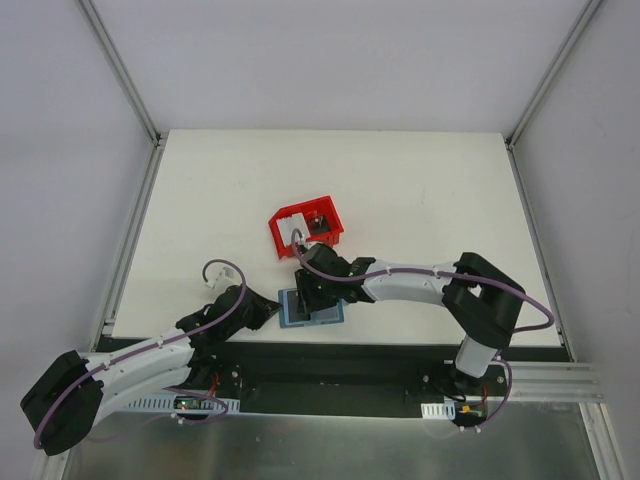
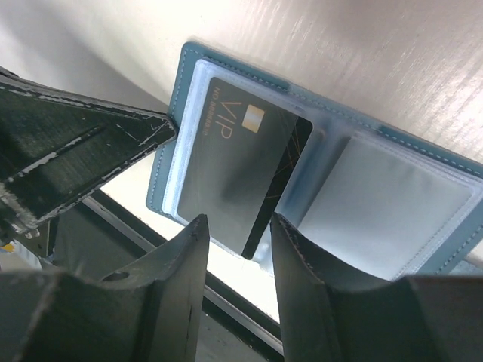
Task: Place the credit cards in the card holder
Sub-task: Insert the credit card into the card holder.
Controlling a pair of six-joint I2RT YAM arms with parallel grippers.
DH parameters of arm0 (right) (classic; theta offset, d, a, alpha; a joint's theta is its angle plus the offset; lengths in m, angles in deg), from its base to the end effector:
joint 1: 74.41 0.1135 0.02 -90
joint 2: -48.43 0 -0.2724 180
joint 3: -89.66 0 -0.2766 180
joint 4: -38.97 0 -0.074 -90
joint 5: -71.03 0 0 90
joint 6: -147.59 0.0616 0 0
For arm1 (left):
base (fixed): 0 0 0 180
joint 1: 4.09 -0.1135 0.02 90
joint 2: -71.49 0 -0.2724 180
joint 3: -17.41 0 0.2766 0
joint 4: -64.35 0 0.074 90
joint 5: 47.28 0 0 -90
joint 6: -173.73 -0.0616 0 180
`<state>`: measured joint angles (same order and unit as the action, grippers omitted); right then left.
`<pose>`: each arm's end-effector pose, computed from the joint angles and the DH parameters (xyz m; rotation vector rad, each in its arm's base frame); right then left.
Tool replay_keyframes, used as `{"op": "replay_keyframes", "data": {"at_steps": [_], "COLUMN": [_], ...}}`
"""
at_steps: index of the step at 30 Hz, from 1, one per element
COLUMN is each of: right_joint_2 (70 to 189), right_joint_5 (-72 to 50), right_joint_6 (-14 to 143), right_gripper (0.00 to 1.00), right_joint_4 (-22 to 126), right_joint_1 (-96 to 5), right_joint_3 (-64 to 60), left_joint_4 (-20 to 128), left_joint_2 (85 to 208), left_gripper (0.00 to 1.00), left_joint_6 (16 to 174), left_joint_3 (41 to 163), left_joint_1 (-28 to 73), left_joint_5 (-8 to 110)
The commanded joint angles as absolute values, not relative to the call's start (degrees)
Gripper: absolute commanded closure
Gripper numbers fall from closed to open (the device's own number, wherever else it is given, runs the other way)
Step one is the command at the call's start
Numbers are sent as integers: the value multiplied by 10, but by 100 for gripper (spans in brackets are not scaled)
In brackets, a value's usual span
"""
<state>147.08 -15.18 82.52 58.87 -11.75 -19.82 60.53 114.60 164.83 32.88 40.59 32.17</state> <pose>0.1780 0.3532 0.1517 -0.8578 2.4100 0.7401 0.1366 -0.1192 0.1011 -0.8367 2.1603 -1.0569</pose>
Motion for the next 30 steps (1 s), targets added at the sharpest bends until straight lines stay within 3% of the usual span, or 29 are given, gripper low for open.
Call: {"op": "replay_keyframes", "data": {"at_steps": [1, 11, 18, 23, 30], "right_joint_2": [1486, 1488, 1482, 1458, 1431], "right_joint_5": [-124, -101, -111, -150, -217], "right_joint_6": [820, 811, 805, 801, 783], "right_gripper": [59, 60, 78, 78, 68], "right_joint_4": [586, 553, 548, 550, 627], "right_joint_1": [-113, -112, -112, -114, -120], "right_joint_3": [-170, -165, -169, -187, -184], "left_joint_4": [598, 599, 599, 598, 595], "left_joint_2": [1146, 1143, 1143, 1139, 1119], "left_gripper": [100, 100, 100, 100, 100], "left_joint_6": [1642, 1639, 1634, 1632, 1628], "left_joint_3": [319, 319, 321, 321, 319], "left_joint_1": [412, 412, 411, 411, 412], "left_joint_5": [327, 330, 332, 331, 332]}}
